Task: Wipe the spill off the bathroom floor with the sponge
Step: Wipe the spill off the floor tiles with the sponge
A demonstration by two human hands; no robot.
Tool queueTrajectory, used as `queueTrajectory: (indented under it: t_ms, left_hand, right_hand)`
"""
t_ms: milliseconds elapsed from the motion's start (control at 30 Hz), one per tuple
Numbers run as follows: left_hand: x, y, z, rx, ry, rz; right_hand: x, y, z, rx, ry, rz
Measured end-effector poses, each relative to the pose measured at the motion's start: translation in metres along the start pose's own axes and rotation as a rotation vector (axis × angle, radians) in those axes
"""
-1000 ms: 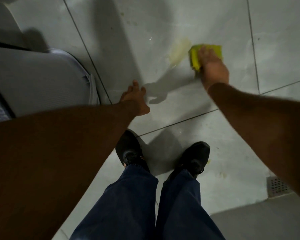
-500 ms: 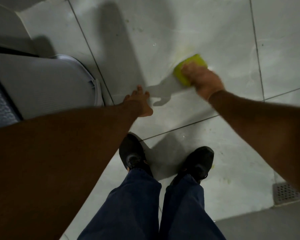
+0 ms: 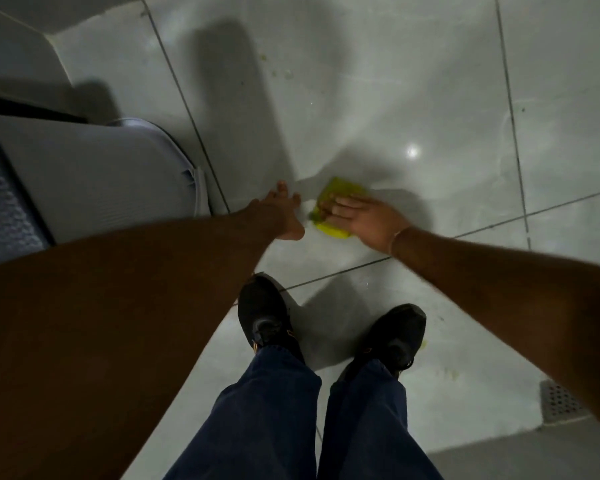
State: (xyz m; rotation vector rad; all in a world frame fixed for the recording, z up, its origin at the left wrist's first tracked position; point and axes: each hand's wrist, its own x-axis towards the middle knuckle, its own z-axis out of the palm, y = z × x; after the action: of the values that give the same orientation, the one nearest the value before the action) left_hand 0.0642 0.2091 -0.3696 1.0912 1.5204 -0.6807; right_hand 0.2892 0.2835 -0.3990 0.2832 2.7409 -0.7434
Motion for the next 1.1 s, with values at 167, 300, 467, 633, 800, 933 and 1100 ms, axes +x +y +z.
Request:
queueTrajectory:
  t_ms: [167,300,467,633,800,933,1100]
  left_hand:
    - [0.001,0.002,0.004,0.000,-0.006,0.003]
    - [-0.001,0.006,0.005,0.038,-0.011,-0.003]
    - [0.001,0.005,-0.007,0.035,-0.056,-0.040]
    - [0.004,0.009,-0.003,-0.036,-0.118,-0.194]
    - [-0.001,0.012,0.011,-0.171,-0.008,-0.214]
    - [-0.006,0.011,0.010,-0.200,0.016,-0.184]
    - [0.000,0.012,-0.002,-0.083,0.029,-0.144]
  right_hand:
    - [-0.009,0.081,-0.034,0.187,0.217,0.666]
    - [0.031,0.094,-0.061,0.255,0.334,1.057]
    - [0.069,0.008,-0.028,0.188,0.199,0.605]
    - [0.019,-0.036,-0.006,-0.003,-0.106,0.151]
    - [0.021,0.032,-0.033,0.058,0.061,0.587]
    - [0.031,0.039,-0.039,0.130,0.181,0.833]
    - [0.011,-0.026,0.005,0.126,0.039,0.421]
